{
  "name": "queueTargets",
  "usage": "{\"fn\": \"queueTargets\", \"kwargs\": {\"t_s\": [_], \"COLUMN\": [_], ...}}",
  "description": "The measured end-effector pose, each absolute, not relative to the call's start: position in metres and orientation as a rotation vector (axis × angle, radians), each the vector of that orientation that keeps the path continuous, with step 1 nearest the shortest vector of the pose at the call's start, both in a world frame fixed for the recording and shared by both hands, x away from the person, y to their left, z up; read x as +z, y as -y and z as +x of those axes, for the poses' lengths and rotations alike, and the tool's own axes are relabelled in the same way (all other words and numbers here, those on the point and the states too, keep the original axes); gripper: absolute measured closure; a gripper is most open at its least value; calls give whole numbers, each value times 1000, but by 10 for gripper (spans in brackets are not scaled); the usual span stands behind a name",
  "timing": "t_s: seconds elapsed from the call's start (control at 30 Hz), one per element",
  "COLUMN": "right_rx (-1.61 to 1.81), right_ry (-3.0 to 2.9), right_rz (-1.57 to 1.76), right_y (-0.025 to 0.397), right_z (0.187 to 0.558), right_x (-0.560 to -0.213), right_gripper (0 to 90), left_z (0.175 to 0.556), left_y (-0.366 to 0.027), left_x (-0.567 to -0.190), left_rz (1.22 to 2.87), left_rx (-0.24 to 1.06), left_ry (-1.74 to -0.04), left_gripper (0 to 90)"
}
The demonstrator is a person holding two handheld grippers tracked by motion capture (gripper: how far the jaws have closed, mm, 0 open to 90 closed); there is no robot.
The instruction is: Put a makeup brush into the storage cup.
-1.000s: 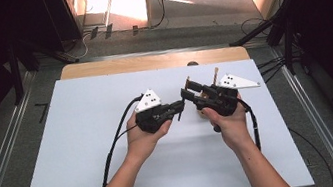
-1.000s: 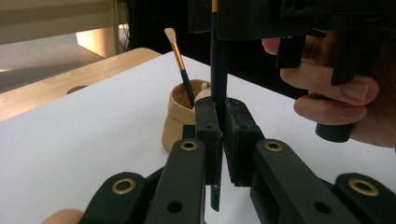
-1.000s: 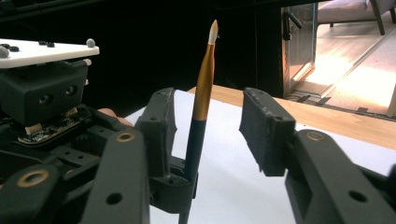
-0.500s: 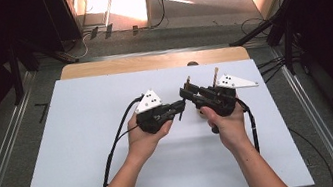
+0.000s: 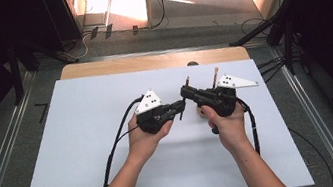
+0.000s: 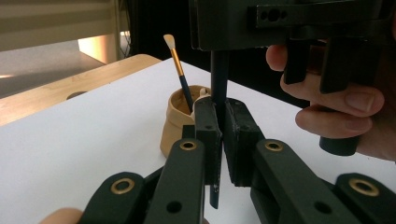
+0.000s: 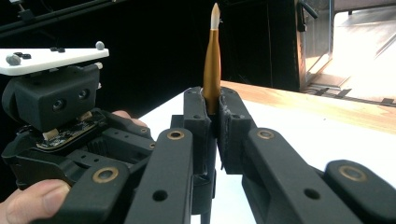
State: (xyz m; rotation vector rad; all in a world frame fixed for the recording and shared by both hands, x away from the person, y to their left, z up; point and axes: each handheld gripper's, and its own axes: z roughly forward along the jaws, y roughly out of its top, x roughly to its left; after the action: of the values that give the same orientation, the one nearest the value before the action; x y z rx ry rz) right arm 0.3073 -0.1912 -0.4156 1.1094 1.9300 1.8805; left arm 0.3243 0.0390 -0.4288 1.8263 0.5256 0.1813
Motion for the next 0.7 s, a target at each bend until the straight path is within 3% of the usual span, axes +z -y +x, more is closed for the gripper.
{"fn": "queueTargets", "kwargs": {"t_s": [0.13,0.23,0.37,0.43,0.53,0.7], "right_rx": [1877,1886,1872,1865,1859,1853], "right_ry": [-1930,-1915,-1917,-1915,-1913,-1898], "right_rz": [1098,1090,1069,1063,1064,1056], "right_y": [191,191,190,190,191,194], "right_z": [306,306,306,306,305,305], "right_x": [-415,-414,-413,-412,-411,-409], "right_gripper": [847,847,847,847,847,847], "left_z": [324,322,320,320,320,322], "left_y": [-39,-39,-35,-35,-37,-46], "left_x": [-429,-429,-430,-430,-431,-432], "left_rz": [1832,1848,1862,1874,1873,1847], "left_rx": [181,172,178,167,146,131], "left_ry": [-536,-529,-545,-560,-553,-559], "left_gripper": [824,705,386,176,30,0]}}
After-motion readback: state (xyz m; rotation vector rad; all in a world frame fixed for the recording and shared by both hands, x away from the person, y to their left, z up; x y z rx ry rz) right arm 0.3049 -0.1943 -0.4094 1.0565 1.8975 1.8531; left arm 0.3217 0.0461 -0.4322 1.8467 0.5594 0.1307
